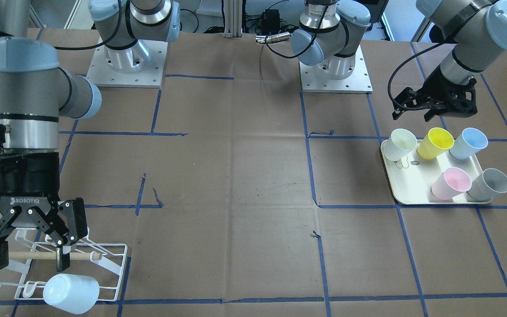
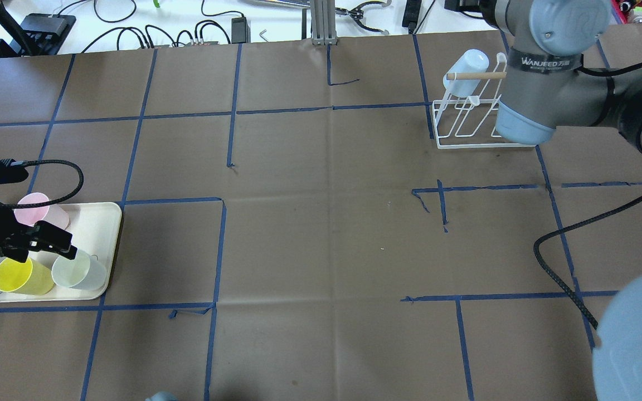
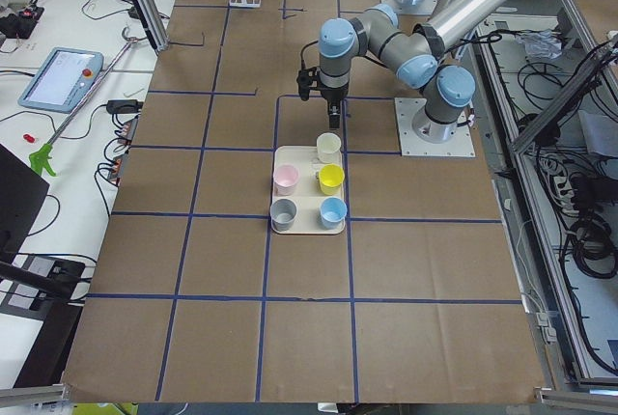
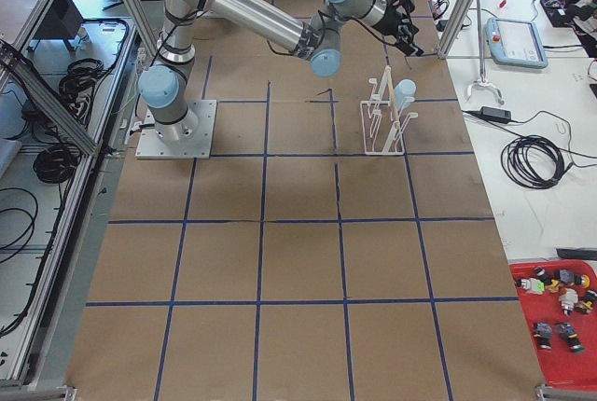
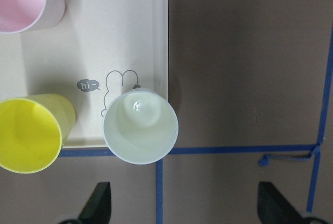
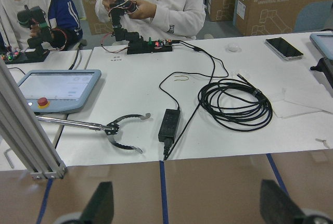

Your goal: Transfer IKEA cup to right arm and place on rack

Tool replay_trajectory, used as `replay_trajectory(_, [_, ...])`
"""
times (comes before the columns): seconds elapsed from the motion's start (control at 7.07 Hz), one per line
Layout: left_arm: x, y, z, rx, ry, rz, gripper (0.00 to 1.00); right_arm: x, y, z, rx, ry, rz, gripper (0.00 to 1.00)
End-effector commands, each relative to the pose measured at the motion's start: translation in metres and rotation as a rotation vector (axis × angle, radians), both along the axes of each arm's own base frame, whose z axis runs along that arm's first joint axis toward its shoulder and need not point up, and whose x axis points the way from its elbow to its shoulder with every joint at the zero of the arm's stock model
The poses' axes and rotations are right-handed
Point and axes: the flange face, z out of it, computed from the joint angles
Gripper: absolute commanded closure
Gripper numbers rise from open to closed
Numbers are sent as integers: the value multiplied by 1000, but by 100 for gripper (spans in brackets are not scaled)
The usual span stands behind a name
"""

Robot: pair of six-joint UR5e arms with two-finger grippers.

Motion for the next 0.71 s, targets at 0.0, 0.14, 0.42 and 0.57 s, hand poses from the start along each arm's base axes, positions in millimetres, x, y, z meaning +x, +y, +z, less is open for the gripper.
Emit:
replay_trajectory(0.0, [-7,10,-41,-11,-8,3,1,59,44,46,-56,-217,-27,0])
replay_trajectory(0.14, [-9,12,-55,-5,-6,3,1,96,65,42,-31,-370,-48,0])
replay_trajectory(0.42, [-7,10,-78,-10,-13,2,1,134,93,16,84,-718,-202,0])
replay_trajectory(0.57, [-6,9,-82,-7,-11,2,1,146,107,8,147,-877,-262,0])
